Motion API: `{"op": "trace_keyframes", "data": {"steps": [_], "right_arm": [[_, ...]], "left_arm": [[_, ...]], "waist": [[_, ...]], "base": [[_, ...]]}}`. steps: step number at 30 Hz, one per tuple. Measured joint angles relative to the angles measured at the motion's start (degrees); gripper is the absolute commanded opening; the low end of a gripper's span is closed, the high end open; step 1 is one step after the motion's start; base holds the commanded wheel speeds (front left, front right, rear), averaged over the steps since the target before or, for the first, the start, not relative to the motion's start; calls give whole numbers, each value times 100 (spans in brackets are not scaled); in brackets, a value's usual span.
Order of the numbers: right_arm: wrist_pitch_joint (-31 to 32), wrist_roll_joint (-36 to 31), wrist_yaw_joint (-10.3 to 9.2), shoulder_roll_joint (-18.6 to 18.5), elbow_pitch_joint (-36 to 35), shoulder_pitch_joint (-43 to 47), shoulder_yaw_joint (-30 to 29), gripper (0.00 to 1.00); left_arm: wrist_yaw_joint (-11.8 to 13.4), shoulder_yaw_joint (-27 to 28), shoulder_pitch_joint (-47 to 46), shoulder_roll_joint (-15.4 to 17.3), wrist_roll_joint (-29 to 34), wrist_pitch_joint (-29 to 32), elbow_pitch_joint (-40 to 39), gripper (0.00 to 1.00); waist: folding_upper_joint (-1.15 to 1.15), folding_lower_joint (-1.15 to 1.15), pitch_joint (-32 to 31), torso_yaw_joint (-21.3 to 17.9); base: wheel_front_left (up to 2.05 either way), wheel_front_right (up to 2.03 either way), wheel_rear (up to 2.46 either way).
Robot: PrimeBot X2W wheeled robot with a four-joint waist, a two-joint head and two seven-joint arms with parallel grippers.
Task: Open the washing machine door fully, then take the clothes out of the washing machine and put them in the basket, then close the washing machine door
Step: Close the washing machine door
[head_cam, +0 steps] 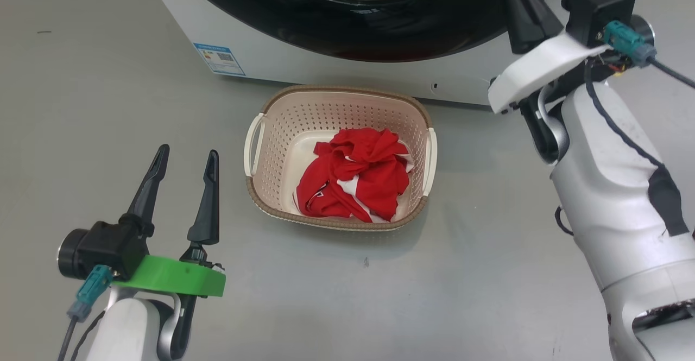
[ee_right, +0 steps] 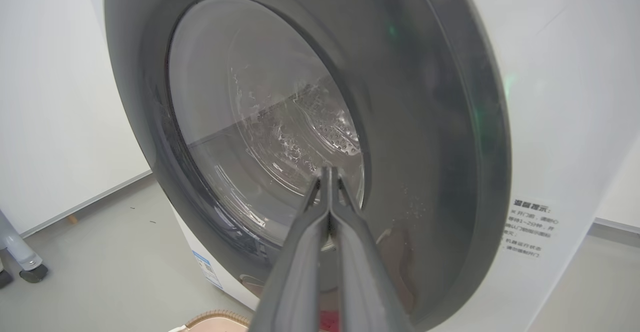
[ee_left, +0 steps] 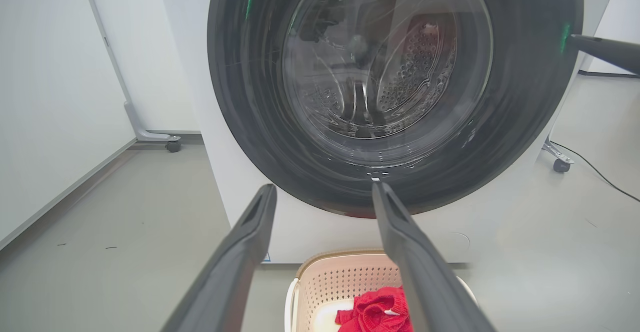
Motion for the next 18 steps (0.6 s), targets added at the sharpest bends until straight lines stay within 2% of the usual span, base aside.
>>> {"op": "trace_keyframes", "data": {"steps": [3,4,5,6,7,8,15,18], "right_arm": [[-1,31,3,9,-226,388,0,0],[0,62,3,14,-299,522,-9,4],[-1,90,3,21,-366,654,-29,32],[-1,120,3,27,-453,783,-37,48],[0,134,3,32,-516,884,-38,80],[0,143,2,38,-575,980,-40,100],[0,202,-13,66,-1084,1672,-176,100],[-1,207,-107,74,-1290,2005,-245,100]], "left_arm": [[1,23,8,0,26,0,30,100],[1,33,16,0,27,0,37,100],[1,37,31,0,34,0,47,100],[1,48,62,0,44,0,48,100],[1,62,99,0,45,0,49,100],[1,78,134,0,55,0,54,100],[2,194,248,2,80,0,120,100],[2,203,296,2,86,0,160,100]], "waist": [[0,0,-93,-78],[0,0,-126,-104],[0,0,-160,-131],[0,0,-193,-163],[0,0,-221,-196],[0,0,-248,-231],[0,0,-441,-476],[0,0,-537,-557]], "base": [[0,0,0],[0,0,0],[0,0,0],[0,0,0],[0,0,0],[0,0,0],[0,0,0],[0,0,0]]}}
